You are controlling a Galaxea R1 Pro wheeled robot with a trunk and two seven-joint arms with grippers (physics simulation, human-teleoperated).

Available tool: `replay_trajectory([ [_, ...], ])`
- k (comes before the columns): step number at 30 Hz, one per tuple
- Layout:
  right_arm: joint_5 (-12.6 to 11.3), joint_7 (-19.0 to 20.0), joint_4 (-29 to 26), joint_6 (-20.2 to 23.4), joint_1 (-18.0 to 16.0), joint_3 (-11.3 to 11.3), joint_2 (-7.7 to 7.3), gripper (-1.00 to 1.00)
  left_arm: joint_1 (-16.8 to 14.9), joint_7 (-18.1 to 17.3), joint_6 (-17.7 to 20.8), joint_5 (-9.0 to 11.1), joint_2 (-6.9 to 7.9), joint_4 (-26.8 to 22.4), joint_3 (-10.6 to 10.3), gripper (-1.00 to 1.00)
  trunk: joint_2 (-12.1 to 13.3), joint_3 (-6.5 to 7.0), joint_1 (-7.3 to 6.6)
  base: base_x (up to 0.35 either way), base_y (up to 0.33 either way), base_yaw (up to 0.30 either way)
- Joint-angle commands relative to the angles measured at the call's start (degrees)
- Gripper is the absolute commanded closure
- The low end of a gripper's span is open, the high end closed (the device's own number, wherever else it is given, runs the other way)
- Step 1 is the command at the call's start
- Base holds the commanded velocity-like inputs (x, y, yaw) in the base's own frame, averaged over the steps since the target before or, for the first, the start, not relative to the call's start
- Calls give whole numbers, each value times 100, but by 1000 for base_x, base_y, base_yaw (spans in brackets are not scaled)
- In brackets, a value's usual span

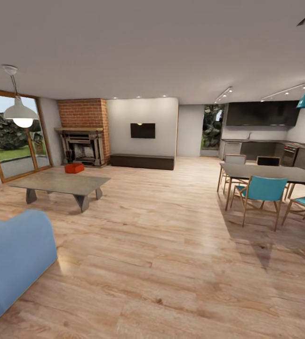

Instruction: Move the two storage containers from the living room to the garage. In the garage, place one container on the floor and stack the other container on top of it (either order is fine).

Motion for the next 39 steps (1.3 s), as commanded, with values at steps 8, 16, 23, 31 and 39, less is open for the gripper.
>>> replay_trajectory([
  [8,9,14,16,-40,-6,15,-4,-100,-5,-17,-23,53,1,8,-38,-100,-5,-8,4,323,0,0],
  [16,9,14,19,-44,-7,15,1,-100,-5,-17,-23,53,1,8,-38,-100,-5,-8,4,323,0,0],
  [23,13,14,18,-48,-8,15,-5,-100,-5,-17,-21,51,1,8,-38,-100,-5,-8,4,323,0,0],
  [31,10,14,17,-42,-6,15,2,-100,-5,-17,-23,52,1,8,-38,-100,-5,-8,4,322,0,0],
  [39,10,14,18,-55,-7,-3,17,-100,-5,-17,-22,52,1,8,-38,-100,-5,-8,4,323,0,0],
])
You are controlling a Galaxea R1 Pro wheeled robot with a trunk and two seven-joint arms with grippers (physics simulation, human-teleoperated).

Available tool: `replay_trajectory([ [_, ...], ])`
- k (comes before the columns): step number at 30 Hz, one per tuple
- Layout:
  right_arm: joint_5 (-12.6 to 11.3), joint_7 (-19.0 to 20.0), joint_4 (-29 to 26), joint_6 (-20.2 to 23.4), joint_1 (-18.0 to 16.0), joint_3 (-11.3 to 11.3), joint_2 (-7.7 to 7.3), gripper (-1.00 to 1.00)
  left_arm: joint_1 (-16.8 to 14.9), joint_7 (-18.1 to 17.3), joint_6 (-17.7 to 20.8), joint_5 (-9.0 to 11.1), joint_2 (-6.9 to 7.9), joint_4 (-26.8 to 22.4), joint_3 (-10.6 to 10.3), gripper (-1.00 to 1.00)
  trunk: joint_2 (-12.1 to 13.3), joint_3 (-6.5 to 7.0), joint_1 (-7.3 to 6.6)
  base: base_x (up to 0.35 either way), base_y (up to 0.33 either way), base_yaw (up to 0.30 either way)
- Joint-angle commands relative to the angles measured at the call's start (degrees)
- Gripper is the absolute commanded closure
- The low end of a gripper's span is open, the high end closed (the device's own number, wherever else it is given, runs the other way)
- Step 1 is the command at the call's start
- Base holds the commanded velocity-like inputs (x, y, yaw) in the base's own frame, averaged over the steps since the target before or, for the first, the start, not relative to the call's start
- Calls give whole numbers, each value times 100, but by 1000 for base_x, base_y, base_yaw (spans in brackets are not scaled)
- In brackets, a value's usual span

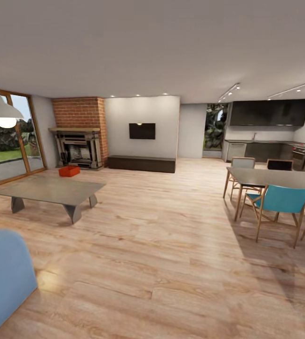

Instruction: Move the two storage containers from the living room to the garage. In the garage, place one container on the floor and stack the other container on top of it (either order is fine).

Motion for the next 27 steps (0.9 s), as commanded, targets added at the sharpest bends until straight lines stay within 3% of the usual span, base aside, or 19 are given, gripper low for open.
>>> replay_trajectory([
  [1,7,14,19,-32,-8,13,9,-100,-5,-17,-16,55,4,8,-38,-100,-6,-8,4,322,0,-10],
  [10,-1,14,14,-19,-9,4,27,-100,-5,-17,-20,55,9,8,-38,-100,-6,-8,4,323,0,-96],
  [27,16,14,18,-19,-8,34,-15,-100,-5,-17,-28,55,10,8,-38,-100,-6,-8,4,323,0,-3],
])
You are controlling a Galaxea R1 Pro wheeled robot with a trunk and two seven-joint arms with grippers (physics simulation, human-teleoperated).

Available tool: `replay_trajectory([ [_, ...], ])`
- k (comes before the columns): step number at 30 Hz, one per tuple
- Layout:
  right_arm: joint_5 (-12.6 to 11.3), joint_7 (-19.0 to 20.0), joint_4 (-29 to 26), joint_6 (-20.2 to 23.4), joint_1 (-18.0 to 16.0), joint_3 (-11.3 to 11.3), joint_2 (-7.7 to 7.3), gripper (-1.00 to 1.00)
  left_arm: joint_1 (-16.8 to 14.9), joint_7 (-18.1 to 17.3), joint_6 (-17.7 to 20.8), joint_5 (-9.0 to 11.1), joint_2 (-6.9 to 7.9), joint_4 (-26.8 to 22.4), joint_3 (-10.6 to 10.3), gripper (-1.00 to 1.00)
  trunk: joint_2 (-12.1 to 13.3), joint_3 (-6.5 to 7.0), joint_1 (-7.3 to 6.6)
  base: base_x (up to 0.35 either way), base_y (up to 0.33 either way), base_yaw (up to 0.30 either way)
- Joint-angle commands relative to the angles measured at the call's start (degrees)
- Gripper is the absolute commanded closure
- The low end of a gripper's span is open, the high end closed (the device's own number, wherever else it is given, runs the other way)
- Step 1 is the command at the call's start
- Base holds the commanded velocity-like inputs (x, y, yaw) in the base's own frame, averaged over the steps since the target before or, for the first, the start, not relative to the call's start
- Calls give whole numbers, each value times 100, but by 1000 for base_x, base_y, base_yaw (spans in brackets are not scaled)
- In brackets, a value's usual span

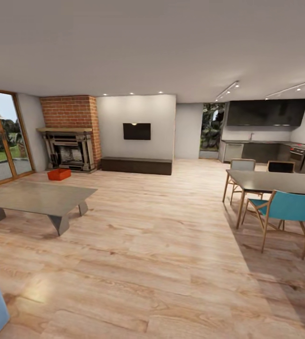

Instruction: Move the two storage containers from the living room to the garage. In the garage, place one container on the floor and stack the other container on top of it (either order is fine).

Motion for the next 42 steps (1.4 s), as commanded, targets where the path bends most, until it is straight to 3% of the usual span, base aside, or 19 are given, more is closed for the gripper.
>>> replay_trajectory([
  [1,10,14,15,-36,-9,14,-3,-100,-5,-17,-19,54,1,8,-38,-100,-6,-8,4,323,0,0],
  [42,-35,14,16,-34,-13,6,-11,-100,-5,-17,-7,46,-8,8,-41,-100,-6,-8,4,322,0,0],
])
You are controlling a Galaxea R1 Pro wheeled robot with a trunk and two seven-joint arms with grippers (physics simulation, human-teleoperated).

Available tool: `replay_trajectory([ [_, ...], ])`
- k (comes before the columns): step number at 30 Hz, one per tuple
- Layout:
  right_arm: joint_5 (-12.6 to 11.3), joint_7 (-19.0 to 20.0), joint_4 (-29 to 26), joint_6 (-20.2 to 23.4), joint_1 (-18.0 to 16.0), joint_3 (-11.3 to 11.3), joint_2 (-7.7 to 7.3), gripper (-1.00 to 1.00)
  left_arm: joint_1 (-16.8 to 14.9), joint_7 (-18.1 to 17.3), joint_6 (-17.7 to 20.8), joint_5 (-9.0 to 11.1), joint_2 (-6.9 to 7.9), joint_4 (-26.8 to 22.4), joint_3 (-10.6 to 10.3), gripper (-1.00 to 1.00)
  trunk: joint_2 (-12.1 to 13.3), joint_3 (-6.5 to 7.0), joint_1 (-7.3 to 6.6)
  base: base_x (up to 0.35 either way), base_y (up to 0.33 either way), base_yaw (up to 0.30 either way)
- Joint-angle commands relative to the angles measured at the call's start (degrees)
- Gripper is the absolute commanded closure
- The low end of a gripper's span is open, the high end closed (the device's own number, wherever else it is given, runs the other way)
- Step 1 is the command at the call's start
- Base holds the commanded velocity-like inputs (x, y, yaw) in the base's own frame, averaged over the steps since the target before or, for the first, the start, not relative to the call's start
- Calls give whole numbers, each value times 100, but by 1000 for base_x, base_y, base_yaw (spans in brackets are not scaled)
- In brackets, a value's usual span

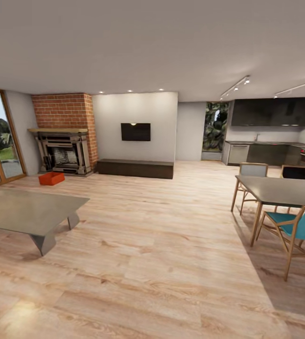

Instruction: Move the two storage containers from the living room to the garage. In the garage, place one container on the floor and stack the other container on top of it (either order is fine).

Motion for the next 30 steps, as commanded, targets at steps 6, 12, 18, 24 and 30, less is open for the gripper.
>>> replay_trajectory([
  [6,13,15,19,-35,-5,5,9,-100,-5,-17,-23,55,1,8,-37,-100,-6,-8,4,322,0,0],
  [12,15,15,19,-29,-7,-3,19,-100,-5,-17,-19,55,1,8,-36,-100,-6,-8,4,322,0,0],
  [18,16,15,19,-30,-6,-6,32,-100,-5,-17,-10,54,1,8,-42,-100,-6,-8,4,323,0,0],
  [24,23,15,18,-35,-5,3,28,-100,-5,-17,-8,54,-2,8,-44,-100,-6,-8,4,323,0,0],
  [30,24,15,14,-35,-6,0,19,-100,-5,-17,-25,54,-8,8,-42,-100,-6,-8,4,323,0,0],
])
